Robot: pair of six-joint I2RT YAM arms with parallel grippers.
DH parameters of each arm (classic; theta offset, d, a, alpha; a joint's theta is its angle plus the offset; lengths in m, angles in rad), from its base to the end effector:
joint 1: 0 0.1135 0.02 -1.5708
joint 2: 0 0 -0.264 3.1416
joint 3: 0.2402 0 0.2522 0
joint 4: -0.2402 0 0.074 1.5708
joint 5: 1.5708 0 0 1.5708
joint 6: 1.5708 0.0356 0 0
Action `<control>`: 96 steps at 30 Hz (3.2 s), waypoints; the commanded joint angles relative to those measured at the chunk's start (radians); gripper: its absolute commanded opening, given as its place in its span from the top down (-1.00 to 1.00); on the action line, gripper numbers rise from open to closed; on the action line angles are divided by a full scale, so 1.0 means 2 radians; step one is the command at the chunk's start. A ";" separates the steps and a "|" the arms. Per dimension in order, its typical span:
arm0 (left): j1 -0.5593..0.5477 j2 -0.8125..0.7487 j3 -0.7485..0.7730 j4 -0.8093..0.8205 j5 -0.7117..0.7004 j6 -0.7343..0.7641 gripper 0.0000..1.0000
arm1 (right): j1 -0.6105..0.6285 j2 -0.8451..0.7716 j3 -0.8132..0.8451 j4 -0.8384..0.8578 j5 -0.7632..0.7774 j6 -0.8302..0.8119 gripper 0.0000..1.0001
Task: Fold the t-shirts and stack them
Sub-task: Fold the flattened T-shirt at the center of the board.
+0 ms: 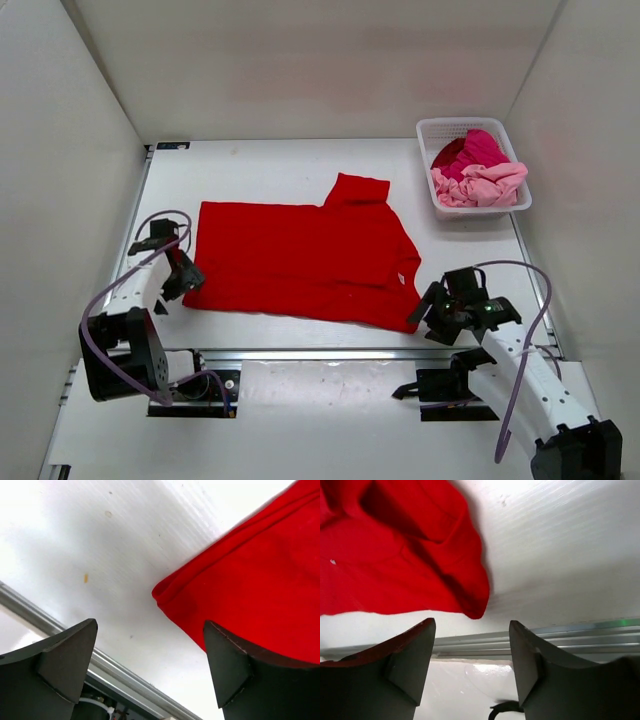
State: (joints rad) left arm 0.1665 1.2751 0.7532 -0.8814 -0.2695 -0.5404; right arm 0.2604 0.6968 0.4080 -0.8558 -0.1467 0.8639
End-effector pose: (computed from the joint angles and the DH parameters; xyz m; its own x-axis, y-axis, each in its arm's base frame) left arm 0.1990 0.0431 0.1891 -0.7291 -0.6254 -0.2780 -0.6748 0.7248 0.1393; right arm 0.1094 0.0345 0.1712 -0.8095 0.5628 -0.1673 0.4657 0.7890 0.4008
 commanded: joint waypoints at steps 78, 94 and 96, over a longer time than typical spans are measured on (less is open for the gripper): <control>-0.193 -0.012 -0.022 0.188 0.233 -0.007 1.00 | 0.048 0.463 0.313 0.297 -0.016 -0.080 0.99; -0.190 -0.010 -0.015 0.180 0.224 -0.014 1.00 | 0.071 0.541 0.410 0.268 -0.004 -0.122 1.00; -0.190 -0.009 -0.015 0.183 0.222 -0.014 1.00 | 0.075 0.551 0.410 0.265 -0.005 -0.124 0.99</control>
State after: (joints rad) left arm -0.2188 1.2556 0.6895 -0.5190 0.1886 -0.5724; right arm 0.3992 1.7805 1.1969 -0.3176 -0.1764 0.6430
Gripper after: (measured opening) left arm 0.018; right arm 0.004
